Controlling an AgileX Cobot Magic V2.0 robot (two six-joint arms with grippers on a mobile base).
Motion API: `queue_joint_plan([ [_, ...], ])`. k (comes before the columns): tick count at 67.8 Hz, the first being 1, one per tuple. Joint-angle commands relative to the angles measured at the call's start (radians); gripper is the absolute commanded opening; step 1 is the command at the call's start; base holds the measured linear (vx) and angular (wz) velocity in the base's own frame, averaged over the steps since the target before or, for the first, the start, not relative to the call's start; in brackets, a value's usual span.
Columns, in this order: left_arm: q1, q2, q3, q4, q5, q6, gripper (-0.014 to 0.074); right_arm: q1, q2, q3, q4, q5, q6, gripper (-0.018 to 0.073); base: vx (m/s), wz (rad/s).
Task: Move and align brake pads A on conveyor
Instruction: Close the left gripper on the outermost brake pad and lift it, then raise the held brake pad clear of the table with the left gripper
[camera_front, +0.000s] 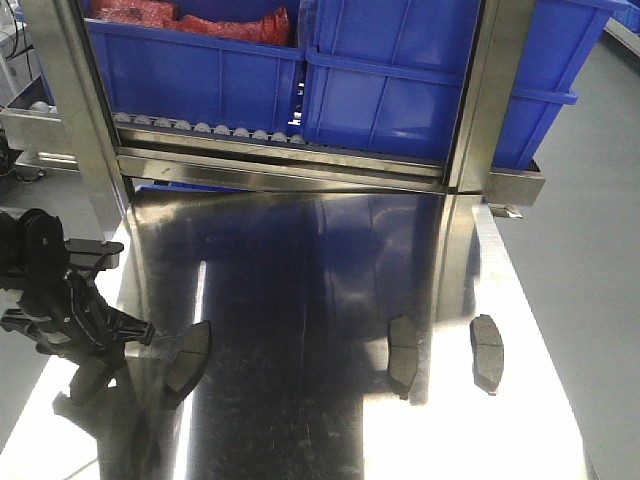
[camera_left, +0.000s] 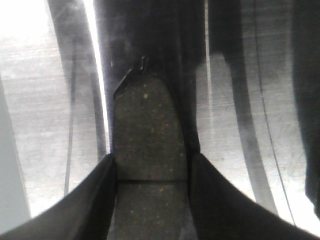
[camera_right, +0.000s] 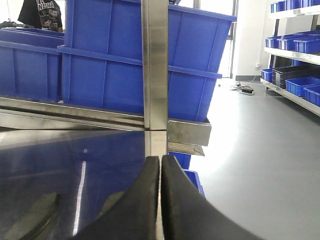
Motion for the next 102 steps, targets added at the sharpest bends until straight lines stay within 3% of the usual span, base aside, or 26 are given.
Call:
queue_joint_plan([
  [1, -0.003, -0.050, -0.018, -0.009, -0.005, -0.007, -0.0008, -0.005, -0.012, 0.012, -0.008, -0.079, 0.000, -0.0011, 0.00, 0.00],
  [35, -0.003, -0.357, 0.020, -0.018, -0.062, -0.008, -0.0006, -0.005, -0.012, 0.012, -0.008, -0.079, 0.000, -0.0011, 0.00, 0.00],
  [80, -0.003, -1.089, 0.539, -0.052, -0.374, -0.032, -0.0006, -0.005, -0.012, 0.012, -0.008, -0.079, 0.000, -0.0011, 0.00, 0.00],
  [102, -0.003, -1.456, 0.670, -0.055, -0.330, -0.033, -0.0006, -0.005, -0.012, 0.012, -0.008, -0.079, 0.000, -0.0011, 0.00, 0.00],
])
